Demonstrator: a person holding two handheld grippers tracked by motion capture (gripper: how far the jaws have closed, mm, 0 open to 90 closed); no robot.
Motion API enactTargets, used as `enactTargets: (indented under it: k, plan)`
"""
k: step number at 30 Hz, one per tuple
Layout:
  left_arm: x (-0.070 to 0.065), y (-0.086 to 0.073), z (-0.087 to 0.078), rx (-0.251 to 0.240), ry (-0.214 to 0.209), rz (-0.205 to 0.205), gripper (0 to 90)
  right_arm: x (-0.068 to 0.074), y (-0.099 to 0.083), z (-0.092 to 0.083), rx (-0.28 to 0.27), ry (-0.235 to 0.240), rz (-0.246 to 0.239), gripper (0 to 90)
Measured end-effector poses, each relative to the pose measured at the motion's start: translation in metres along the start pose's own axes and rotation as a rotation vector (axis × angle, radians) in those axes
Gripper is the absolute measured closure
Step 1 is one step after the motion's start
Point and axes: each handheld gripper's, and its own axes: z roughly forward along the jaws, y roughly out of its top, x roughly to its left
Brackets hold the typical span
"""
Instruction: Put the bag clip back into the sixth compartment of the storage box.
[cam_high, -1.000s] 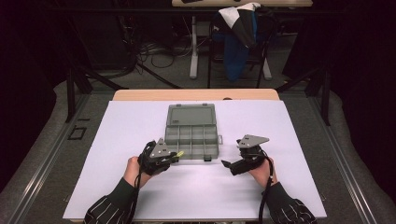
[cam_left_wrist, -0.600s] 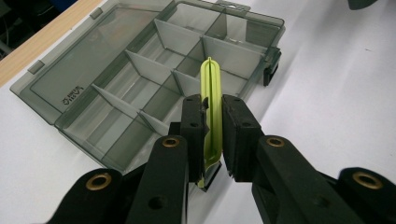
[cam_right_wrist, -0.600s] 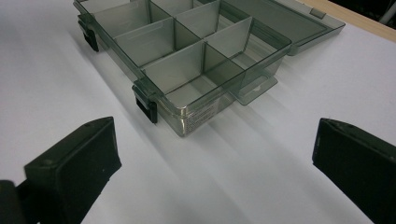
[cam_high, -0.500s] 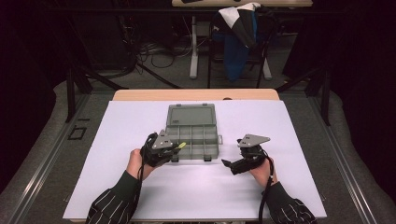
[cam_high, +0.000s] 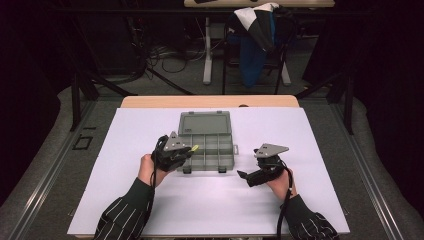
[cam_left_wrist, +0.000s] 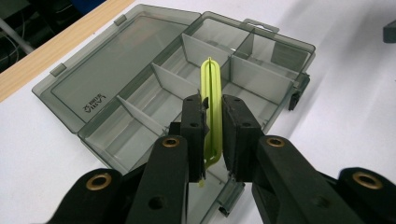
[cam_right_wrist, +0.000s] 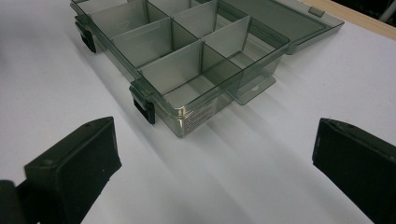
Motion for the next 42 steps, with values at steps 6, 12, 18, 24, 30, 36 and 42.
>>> enactTargets:
  k: [6,12,18,24,30,36,42]
  plan:
    - [0.002,0.003,0.003,-0.008,0.014,-0.025,79.4,0.000,0.000,0.000,-0.011,-0.004,0.003,0.0]
    - [0.006,0.005,0.007,-0.007,0.029,-0.060,79.5,0.000,0.000,0.000,-0.012,-0.005,0.002,0.0]
    - [0.007,0.006,0.013,-0.002,0.030,-0.079,79.4,-0.001,0.000,0.000,-0.012,-0.006,0.002,0.0]
    - [0.008,0.008,0.019,-0.005,0.038,-0.105,79.6,-0.001,0.000,0.000,-0.009,-0.008,0.005,0.0]
    - [0.008,0.007,0.023,-0.008,0.029,-0.133,79.5,-0.001,0.000,0.000,-0.010,-0.009,0.006,0.0]
    - [0.005,0.004,0.026,-0.006,0.028,-0.150,79.4,-0.001,0.000,0.000,-0.010,-0.008,0.006,0.0]
    - [0.004,0.002,0.029,-0.008,0.031,-0.158,79.3,-0.002,0.000,0.000,-0.009,-0.013,0.009,0.0]
